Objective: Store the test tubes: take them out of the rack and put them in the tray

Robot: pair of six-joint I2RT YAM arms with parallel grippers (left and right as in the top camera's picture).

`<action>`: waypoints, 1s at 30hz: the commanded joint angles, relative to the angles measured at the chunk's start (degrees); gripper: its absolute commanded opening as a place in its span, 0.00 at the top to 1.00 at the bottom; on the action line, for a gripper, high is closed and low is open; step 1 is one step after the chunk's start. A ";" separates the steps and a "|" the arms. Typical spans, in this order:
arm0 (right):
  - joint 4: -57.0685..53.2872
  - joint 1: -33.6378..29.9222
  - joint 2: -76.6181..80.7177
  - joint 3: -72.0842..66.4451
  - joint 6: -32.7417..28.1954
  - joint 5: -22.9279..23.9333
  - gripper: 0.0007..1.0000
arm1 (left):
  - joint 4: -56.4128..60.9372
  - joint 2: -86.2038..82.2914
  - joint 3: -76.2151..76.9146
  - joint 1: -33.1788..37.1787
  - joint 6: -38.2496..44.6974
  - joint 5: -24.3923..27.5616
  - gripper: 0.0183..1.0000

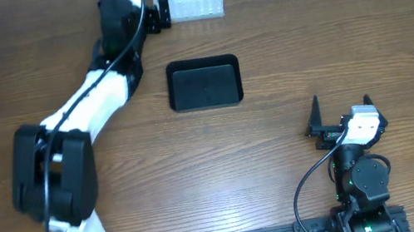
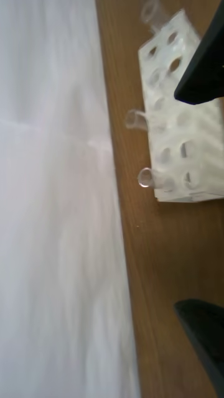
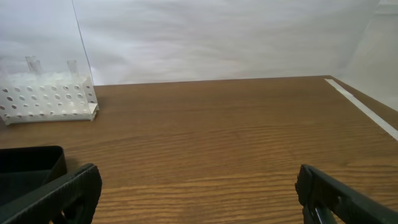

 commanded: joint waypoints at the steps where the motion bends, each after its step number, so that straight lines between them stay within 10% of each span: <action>1: -0.07 0.00 -0.52 -0.33 0.09 0.72 0.01 | -3.61 7.28 9.75 -0.57 -2.29 -1.77 0.00; 30: -0.07 0.00 -0.52 -0.33 0.09 0.72 0.01 | -6.03 17.22 19.80 -1.16 -4.92 -7.28 0.06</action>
